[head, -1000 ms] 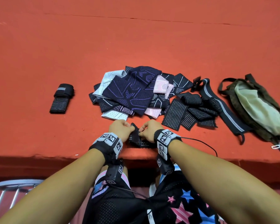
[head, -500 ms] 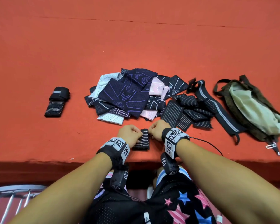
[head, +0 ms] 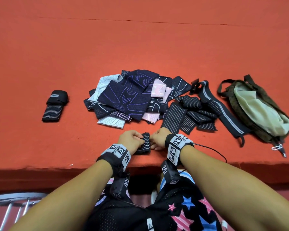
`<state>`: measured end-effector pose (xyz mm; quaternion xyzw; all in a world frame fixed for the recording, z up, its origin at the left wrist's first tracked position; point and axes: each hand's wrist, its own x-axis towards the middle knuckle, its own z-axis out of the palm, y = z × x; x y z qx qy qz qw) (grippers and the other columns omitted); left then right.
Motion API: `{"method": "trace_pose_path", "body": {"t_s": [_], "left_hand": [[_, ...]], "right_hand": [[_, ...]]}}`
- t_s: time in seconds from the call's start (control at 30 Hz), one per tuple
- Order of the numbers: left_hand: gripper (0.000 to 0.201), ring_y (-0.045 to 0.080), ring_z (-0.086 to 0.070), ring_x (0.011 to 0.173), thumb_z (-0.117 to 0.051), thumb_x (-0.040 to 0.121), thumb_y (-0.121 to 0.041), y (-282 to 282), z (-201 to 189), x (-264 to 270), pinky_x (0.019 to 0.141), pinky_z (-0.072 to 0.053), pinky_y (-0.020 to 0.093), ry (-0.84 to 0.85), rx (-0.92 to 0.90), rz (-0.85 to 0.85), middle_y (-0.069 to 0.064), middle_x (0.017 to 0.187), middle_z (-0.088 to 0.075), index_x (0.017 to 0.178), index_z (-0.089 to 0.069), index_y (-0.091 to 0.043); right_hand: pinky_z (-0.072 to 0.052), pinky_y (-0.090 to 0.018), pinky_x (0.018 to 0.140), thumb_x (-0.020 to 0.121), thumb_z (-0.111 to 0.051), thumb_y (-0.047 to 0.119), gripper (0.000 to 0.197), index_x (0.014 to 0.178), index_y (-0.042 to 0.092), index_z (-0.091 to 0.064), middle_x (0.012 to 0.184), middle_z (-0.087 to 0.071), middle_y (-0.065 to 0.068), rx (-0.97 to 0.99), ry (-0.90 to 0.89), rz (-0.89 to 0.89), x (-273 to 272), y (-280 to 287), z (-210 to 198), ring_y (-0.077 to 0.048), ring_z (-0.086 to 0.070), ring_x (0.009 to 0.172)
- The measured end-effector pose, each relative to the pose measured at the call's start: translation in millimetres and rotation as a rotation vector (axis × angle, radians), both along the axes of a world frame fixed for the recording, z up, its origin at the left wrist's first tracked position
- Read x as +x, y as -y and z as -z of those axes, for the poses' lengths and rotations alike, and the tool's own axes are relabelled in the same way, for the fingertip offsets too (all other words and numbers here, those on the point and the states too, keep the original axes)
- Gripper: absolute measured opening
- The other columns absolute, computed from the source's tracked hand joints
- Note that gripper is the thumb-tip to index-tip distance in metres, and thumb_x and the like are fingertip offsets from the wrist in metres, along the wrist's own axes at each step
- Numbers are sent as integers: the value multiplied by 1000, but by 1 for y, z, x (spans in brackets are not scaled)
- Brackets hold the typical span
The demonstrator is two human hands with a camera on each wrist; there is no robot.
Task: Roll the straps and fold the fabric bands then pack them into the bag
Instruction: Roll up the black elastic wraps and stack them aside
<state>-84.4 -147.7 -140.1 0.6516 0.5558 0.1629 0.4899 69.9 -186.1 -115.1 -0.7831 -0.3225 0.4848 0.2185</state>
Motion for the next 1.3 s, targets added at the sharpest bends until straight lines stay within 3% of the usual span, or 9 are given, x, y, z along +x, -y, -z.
{"method": "trace_pose_path", "body": {"t_s": [0.3, 0.5, 0.63, 0.73, 0.8, 0.87, 0.97, 1.1, 1.3], "left_hand": [[48, 22, -61, 67, -72, 66, -64, -6, -8, -5, 71, -50, 39, 142, -1, -129, -1, 74, -65, 82, -58, -21], [24, 21, -64, 66, -81, 82, -21, -22, -15, -23, 70, -60, 39, 246, -63, -203, 2, 72, -66, 98, -65, -14], [36, 28, -70, 74, -77, 78, -26, -31, -11, -29, 84, -60, 49, 279, -98, -205, 4, 76, -73, 109, -68, -10], [18, 30, -72, 81, -71, 88, -13, -32, -10, -38, 83, -57, 42, 302, -77, -209, 8, 85, -76, 105, -69, -9], [6, 27, -71, 79, -70, 88, -10, -35, -9, -47, 80, -56, 37, 292, -43, -240, 6, 82, -76, 92, -71, -15], [6, 23, -69, 72, -72, 88, -12, -39, -13, -55, 72, -55, 35, 317, -69, -298, 2, 74, -73, 94, -72, -11], [15, 11, -63, 57, -72, 90, -12, -50, -29, -69, 57, -55, 30, 351, -105, -331, -1, 65, -66, 104, -67, -10], [22, 27, -66, 70, -74, 87, -6, -74, -39, -106, 77, -58, 48, 391, -23, -382, 16, 83, -71, 101, -63, -19], [34, 37, -72, 76, -77, 85, -14, -105, -45, -182, 68, -61, 51, 390, 20, -532, 15, 89, -74, 108, -58, -29]], "right_hand": [[-56, -22, 55, 98, -54, 13, 15, 97, 4, -67, 77, -70, -8, 147, -285, 116, -16, -10, -12, -15, -70, 65], [-55, -26, 56, 88, -72, 4, 15, 97, 15, -66, 73, -66, -7, 301, -211, 59, -19, -17, -12, -12, -64, 55], [-57, -40, 70, 77, -83, 35, 50, 116, 23, -55, 82, -65, -3, 310, -16, 58, -26, -21, -4, -24, -66, 71], [-58, -35, 70, 85, -79, 23, 48, 124, 17, -52, 90, -69, -8, 327, -170, 68, -35, -25, -4, -20, -68, 72], [-52, -20, 57, 87, -75, 8, 46, 125, 13, -50, 69, -69, 1, 412, -180, 20, -40, -29, -7, -5, -63, 55], [-44, -17, 48, 88, -71, 1, 44, 119, 17, -44, 47, -59, 9, 462, -141, -33, -47, -36, -14, -1, -53, 40], [-43, -28, 52, 86, -76, 12, 44, 110, 23, -40, 56, -56, -1, 488, -58, -66, -67, -54, -26, -15, -50, 46], [-38, -29, 52, 82, -71, 13, 40, 91, 24, -33, 60, -49, 2, 497, -48, -78, -105, -90, -30, -16, -42, 48], [-52, -46, 60, 84, -70, 12, 27, 76, 24, -48, 55, -51, 6, 500, -36, -225, -176, -142, -12, -19, -51, 51]]}}
